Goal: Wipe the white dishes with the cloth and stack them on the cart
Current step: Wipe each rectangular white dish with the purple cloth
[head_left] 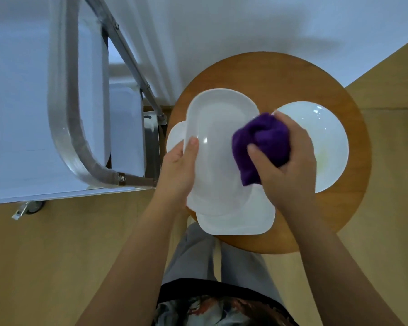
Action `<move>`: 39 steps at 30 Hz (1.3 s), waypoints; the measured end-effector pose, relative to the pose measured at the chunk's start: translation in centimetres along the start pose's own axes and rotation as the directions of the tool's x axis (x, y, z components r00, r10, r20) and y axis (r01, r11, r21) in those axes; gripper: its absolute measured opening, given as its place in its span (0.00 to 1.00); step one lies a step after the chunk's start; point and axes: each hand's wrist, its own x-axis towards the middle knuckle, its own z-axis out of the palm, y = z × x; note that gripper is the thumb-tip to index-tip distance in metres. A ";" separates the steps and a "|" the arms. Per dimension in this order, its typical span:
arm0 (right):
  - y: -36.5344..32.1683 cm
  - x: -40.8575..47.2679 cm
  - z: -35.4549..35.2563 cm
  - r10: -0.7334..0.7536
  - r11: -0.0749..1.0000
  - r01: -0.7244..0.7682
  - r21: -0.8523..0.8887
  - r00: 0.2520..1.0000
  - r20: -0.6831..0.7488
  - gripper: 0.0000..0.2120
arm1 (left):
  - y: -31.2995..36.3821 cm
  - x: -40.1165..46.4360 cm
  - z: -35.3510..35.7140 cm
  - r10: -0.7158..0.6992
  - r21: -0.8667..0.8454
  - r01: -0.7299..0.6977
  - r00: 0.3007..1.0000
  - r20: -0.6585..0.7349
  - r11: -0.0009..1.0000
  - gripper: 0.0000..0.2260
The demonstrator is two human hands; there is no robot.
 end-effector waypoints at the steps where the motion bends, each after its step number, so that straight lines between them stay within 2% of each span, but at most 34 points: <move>1: -0.3 0.8 0.6 -0.065 0.996 0.066 -0.063 0.998 0.013 0.28 | 0.0 -0.3 0.4 0.017 0.014 -0.017 0.999 0.048 1.000 0.08; 3: -0.8 1.5 2.2 -0.122 0.986 0.130 -0.105 0.989 0.078 0.28 | 0.2 -0.7 1.3 0.052 -0.040 -0.048 0.994 0.100 0.998 0.10; 6: -1.0 0.0 4.2 -0.144 0.988 0.151 -0.009 0.954 0.265 0.26 | 1.0 -0.4 1.7 0.069 -0.125 -0.062 0.996 0.051 0.990 0.13; 10: 0.5 -3.5 4.1 -0.246 0.967 0.245 0.072 0.816 0.523 0.26 | 2.1 1.0 0.4 0.029 -0.236 -0.040 0.998 -0.049 0.971 0.12; 12: 1.7 -4.7 3.1 -0.213 0.972 0.225 0.062 0.747 0.630 0.26 | 2.2 1.4 -0.6 -0.013 -0.265 -0.009 0.997 -0.081 0.964 0.09; 13: 2.2 -4.8 2.4 -0.187 0.973 0.228 0.020 0.740 0.646 0.25 | 2.2 1.5 -1.0 -0.052 -0.265 0.030 0.996 -0.077 0.964 0.07; 17: 3.1 -4.2 0.9 -0.160 0.924 0.295 -0.244 0.877 0.453 0.23 | 2.4 1.6 -0.9 -0.228 -0.317 0.202 0.973 -0.047 0.927 0.07; 20: 3.5 -4.4 1.1 -0.194 0.849 0.375 -0.372 0.877 0.440 0.29 | 2.8 1.6 0.0 -0.316 -0.357 0.286 0.948 -0.027 0.889 0.10; 21: 3.7 -4.4 1.2 -0.223 0.824 0.408 -0.393 0.872 0.436 0.30 | 2.8 1.7 0.3 -0.331 -0.342 0.303 0.943 -0.025 0.889 0.10; 23: 3.8 -4.2 1.2 -0.291 0.830 0.415 -0.373 0.892 0.346 0.24 | 2.6 1.6 0.8 -0.366 -0.308 0.338 0.930 -0.037 0.889 0.12; 25: 3.5 -3.8 0.9 -0.327 0.885 0.395 -0.248 0.904 0.275 0.17 | 2.5 1.6 0.5 -0.404 -0.336 0.392 0.914 0.038 0.856 0.17; 26: 3.3 -3.6 0.8 -0.274 0.936 0.318 -0.149 0.927 0.258 0.16 | 2.2 1.7 0.2 -0.395 -0.360 0.405 0.913 0.106 0.840 0.21; 28: 2.9 -3.3 0.1 0.026 0.996 -0.049 0.071 0.953 0.301 0.20 | 1.7 1.9 -0.9 -0.363 -0.343 0.399 0.917 0.165 0.850 0.30; 29: 3.1 -3.1 -0.4 0.182 0.945 -0.266 0.191 0.910 0.372 0.20 | 1.3 1.9 -1.5 -0.347 -0.292 0.369 0.929 0.128 0.882 0.33; 31: 3.8 -2.6 -1.6 0.291 0.765 -0.522 0.378 0.804 0.519 0.20 | 0.3 2.0 -2.9 -0.232 -0.135 0.233 0.972 0.025 0.963 0.35; 33: 4.4 -2.3 -2.5 0.282 0.605 -0.645 0.466 0.721 0.632 0.24 | -0.9 2.4 -4.3 -0.086 -0.127 0.103 0.987 0.137 0.987 0.40; 34: 4.7 -2.2 -2.7 0.282 0.546 -0.682 0.486 0.696 0.660 0.24 | -1.5 2.7 -5.0 -0.055 -0.176 0.093 0.976 0.210 0.980 0.43; 37: 5.6 -2.1 -3.1 0.363 0.383 -0.771 0.509 0.632 0.685 0.19 | -2.4 3.2 -6.6 -0.050 -0.337 0.172 0.939 0.340 0.926 0.41; 39: 5.9 -1.9 -3.4 0.438 0.347 -0.797 0.495 0.604 0.665 0.15 | -2.9 3.2 -6.6 -0.080 -0.339 0.215 0.925 0.371 0.916 0.37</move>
